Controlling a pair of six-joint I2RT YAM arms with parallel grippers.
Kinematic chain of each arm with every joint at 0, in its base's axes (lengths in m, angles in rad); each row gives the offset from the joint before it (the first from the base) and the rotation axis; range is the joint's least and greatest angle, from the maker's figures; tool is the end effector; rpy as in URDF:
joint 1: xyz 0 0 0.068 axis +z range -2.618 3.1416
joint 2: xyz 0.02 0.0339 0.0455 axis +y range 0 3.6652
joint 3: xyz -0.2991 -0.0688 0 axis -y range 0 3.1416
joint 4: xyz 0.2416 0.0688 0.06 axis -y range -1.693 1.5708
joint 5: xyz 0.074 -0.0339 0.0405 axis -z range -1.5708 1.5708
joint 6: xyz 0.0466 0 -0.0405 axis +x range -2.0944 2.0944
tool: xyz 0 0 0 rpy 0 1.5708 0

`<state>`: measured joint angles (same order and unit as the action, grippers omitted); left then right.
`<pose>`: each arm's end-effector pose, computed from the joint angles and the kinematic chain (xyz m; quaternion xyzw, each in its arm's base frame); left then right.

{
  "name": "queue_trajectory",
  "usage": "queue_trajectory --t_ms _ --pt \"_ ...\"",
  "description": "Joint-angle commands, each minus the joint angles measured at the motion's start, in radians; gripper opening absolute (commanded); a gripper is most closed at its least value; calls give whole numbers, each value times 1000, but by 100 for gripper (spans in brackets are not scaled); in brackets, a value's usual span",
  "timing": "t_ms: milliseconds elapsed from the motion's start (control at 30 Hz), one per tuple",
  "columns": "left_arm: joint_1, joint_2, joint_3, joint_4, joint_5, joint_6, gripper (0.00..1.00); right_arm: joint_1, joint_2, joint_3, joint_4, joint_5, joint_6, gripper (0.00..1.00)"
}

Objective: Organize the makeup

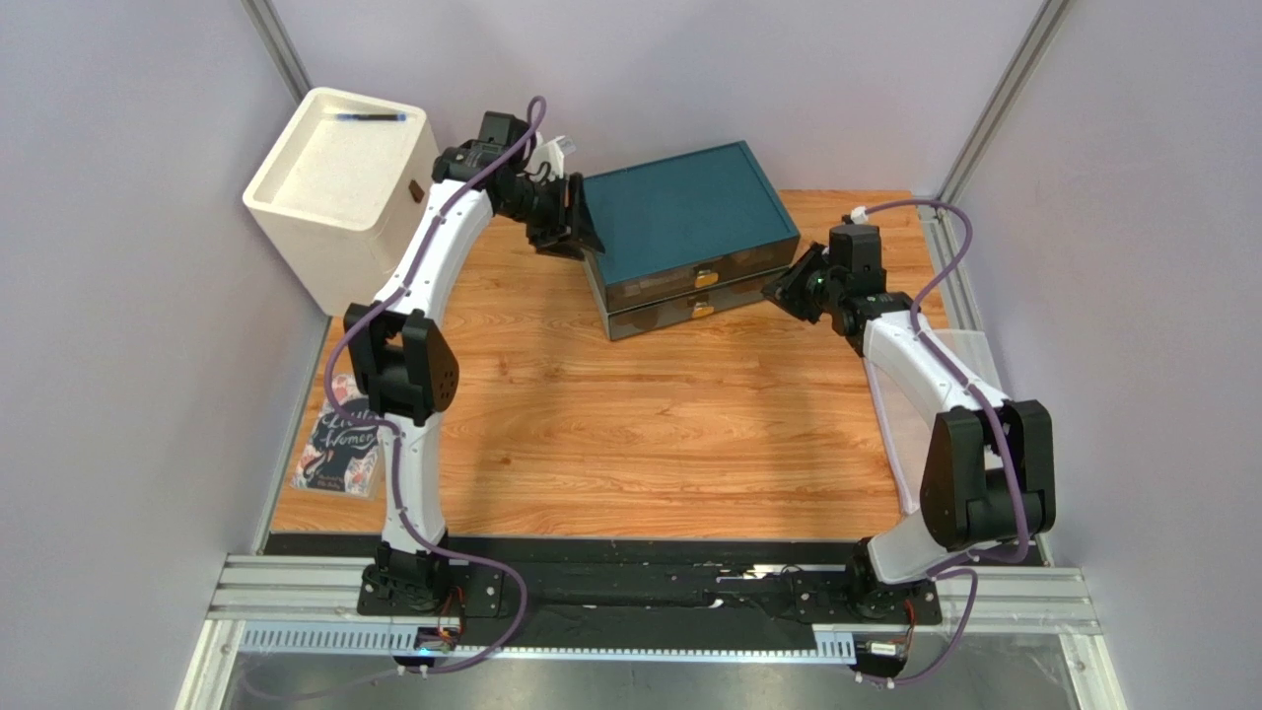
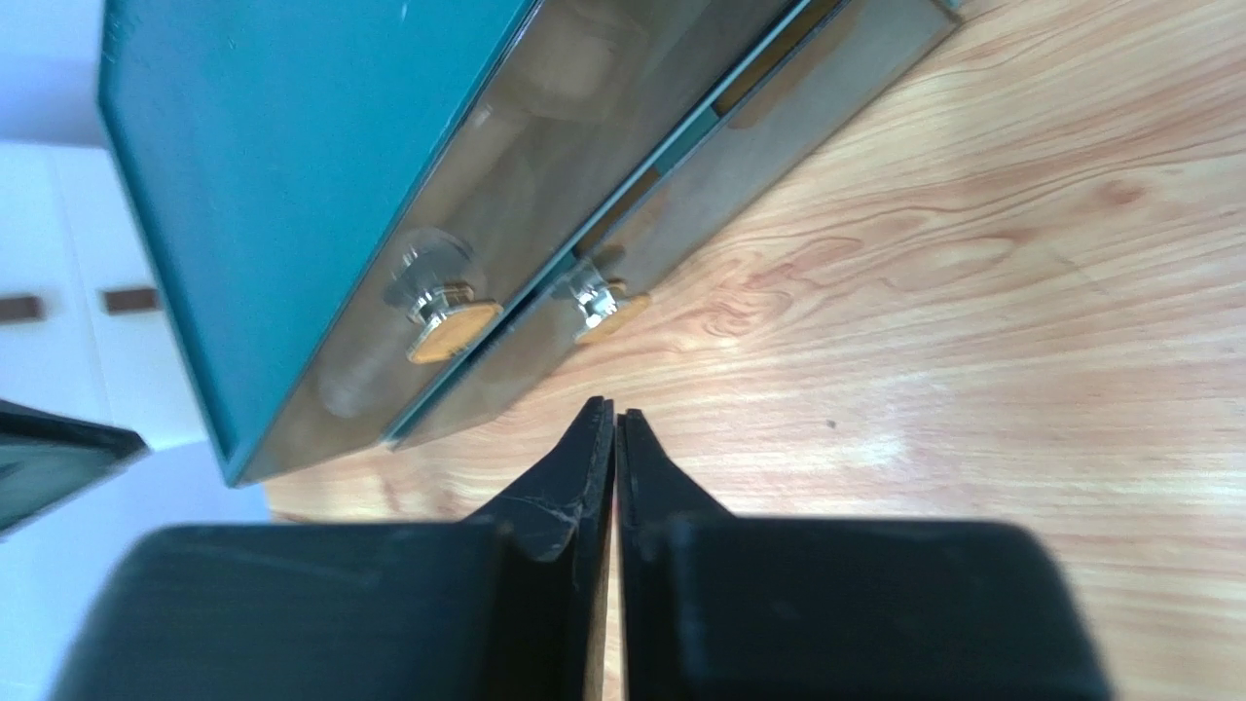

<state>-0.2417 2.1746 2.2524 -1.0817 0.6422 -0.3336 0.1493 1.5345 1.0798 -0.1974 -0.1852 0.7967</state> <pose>0.4650 -0.1434 0.3444 0.0463 0.9141 -0.3659 0.1685 0.3426 0.0602 0.2875 0.2450 0.8592 0.2749 0.3552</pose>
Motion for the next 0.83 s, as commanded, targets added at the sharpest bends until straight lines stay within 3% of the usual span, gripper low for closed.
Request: queue_trajectory --t_ms 0,200,233,300,633,800 --pt "-1 -183 -57 52 -33 42 99 9 -94 71 -146 47 -175 23" --pt "4 -340 -232 154 -30 73 99 10 -233 52 -253 138 -318 67" --pt "4 -352 -244 161 -23 77 99 10 -252 43 -282 150 -329 88" --pt "5 -377 -279 160 -12 88 99 9 -284 29 -313 173 -361 100" --pt "7 -498 -441 173 -88 105 100 12 -448 -60 -395 276 -398 100" --pt "10 -624 -614 382 8 71 99 9 -479 -73 -401 288 -406 100"
